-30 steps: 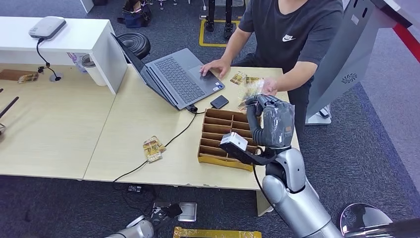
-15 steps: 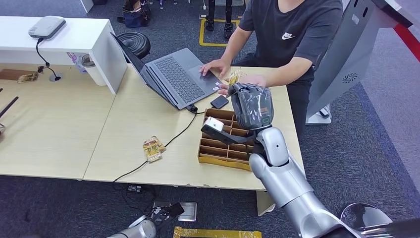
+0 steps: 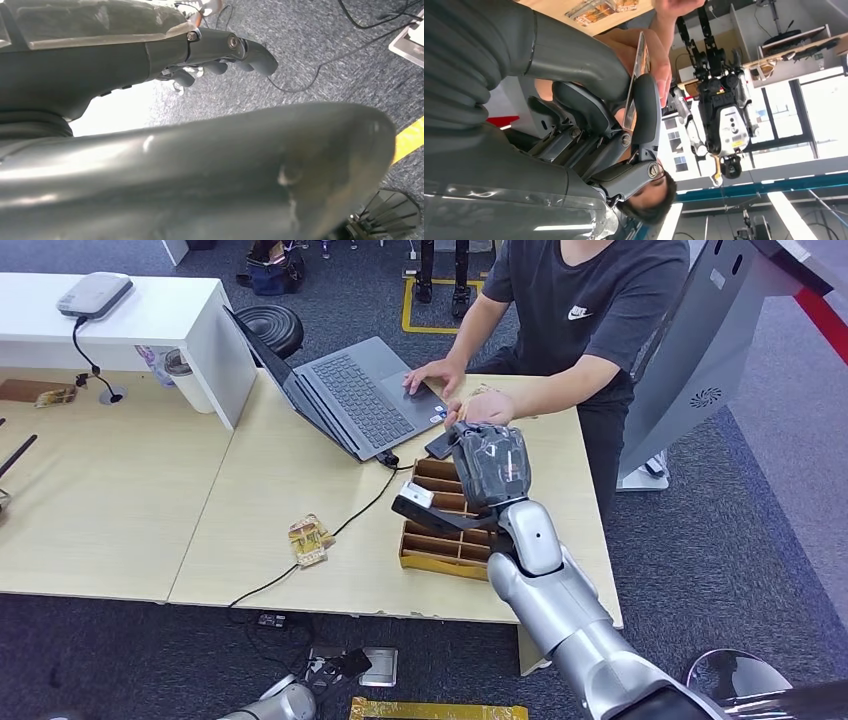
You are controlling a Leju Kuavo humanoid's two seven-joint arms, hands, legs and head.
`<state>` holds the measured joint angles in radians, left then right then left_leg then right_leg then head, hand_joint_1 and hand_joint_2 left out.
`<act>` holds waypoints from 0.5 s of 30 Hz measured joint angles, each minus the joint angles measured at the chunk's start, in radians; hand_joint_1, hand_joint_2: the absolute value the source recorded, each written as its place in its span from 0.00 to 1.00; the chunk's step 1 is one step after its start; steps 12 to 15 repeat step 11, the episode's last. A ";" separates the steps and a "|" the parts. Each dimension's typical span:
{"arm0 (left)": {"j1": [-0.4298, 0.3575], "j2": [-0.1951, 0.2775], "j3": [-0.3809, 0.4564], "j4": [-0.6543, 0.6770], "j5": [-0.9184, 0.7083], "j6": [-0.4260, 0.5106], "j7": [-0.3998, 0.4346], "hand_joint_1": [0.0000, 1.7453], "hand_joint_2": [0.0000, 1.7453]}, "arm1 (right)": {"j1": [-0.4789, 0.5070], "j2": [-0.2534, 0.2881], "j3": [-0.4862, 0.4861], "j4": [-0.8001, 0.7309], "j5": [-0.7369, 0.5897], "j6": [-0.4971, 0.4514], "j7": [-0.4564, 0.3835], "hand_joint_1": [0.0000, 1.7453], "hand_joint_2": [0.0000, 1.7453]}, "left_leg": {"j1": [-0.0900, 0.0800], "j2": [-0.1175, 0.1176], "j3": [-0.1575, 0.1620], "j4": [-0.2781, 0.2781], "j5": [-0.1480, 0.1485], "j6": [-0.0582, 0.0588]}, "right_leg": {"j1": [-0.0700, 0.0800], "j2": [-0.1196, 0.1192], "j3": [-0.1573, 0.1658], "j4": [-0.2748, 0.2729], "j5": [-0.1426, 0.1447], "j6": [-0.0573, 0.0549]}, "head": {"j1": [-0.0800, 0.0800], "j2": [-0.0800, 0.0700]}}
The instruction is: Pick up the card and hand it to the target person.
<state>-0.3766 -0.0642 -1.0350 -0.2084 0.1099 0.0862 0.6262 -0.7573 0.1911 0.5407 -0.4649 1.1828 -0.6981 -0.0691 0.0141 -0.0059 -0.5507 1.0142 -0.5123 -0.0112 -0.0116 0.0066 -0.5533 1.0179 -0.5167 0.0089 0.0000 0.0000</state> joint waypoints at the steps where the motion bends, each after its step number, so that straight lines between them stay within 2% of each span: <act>1: 0.000 0.001 0.000 0.000 0.000 0.000 -0.001 0.00 0.00 | 0.001 -0.001 0.003 -0.001 0.006 0.000 0.005 0.99 1.00 | 0.000 0.000 0.000 0.000 0.000 0.000 | 0.000 0.000 0.000 0.000 0.000 0.000 | 0.000 0.000; 2: -0.001 0.001 0.000 0.000 0.001 -0.001 -0.002 0.00 0.00 | 0.004 -0.003 0.004 -0.006 0.010 0.000 0.007 0.93 1.00 | 0.000 0.000 0.000 0.000 0.000 0.000 | 0.000 0.000 0.000 0.000 0.000 0.000 | 0.000 0.000; 3: -0.001 0.002 0.000 0.000 0.002 -0.001 -0.002 0.00 0.00 | 0.012 -0.007 0.000 -0.025 0.016 0.000 0.007 0.77 1.00 | 0.000 0.000 0.000 0.000 0.000 0.000 | 0.000 0.000 0.000 0.000 0.000 0.000 | 0.000 0.000; 5: 0.001 0.005 0.003 0.000 0.006 0.003 -0.004 0.00 0.00 | 0.039 -0.012 -0.034 -0.090 0.019 0.000 -0.015 0.29 1.00 | 0.000 0.000 0.000 0.000 0.000 0.000 | 0.000 0.000 0.000 0.000 0.000 0.000 | 0.000 0.000; 6: 0.004 0.007 0.005 0.000 0.009 0.006 -0.006 0.00 0.00 | 0.059 -0.012 -0.061 -0.135 0.015 0.000 -0.039 0.10 1.00 | 0.000 -0.001 0.000 0.000 0.000 0.000 | 0.000 -0.001 0.000 0.000 0.000 0.000 | 0.000 0.000; 7: 0.006 0.010 0.008 0.000 0.012 0.010 -0.008 0.00 0.00 | 0.079 -0.009 -0.088 -0.176 0.005 0.000 -0.068 0.01 1.00 | 0.000 -0.001 0.000 0.000 0.000 0.000 | 0.000 -0.001 0.000 0.000 0.000 0.000 | 0.000 0.000; 10: 0.016 0.019 0.016 -0.001 0.021 0.021 -0.016 0.00 0.00 | 0.154 -0.007 -0.132 -0.298 -0.029 0.000 -0.138 0.00 1.00 | 0.000 -0.001 0.000 -0.001 0.000 0.000 | 0.001 -0.001 0.001 -0.001 0.000 0.000 | 0.000 0.000; 15: 0.018 0.020 0.018 -0.001 0.023 0.024 -0.017 0.00 0.00 | 0.168 -0.009 -0.134 -0.318 -0.035 0.000 -0.147 0.00 1.00 | 0.001 -0.001 0.001 -0.001 0.000 0.000 | 0.001 -0.001 0.001 -0.001 0.000 0.000 | 0.000 0.000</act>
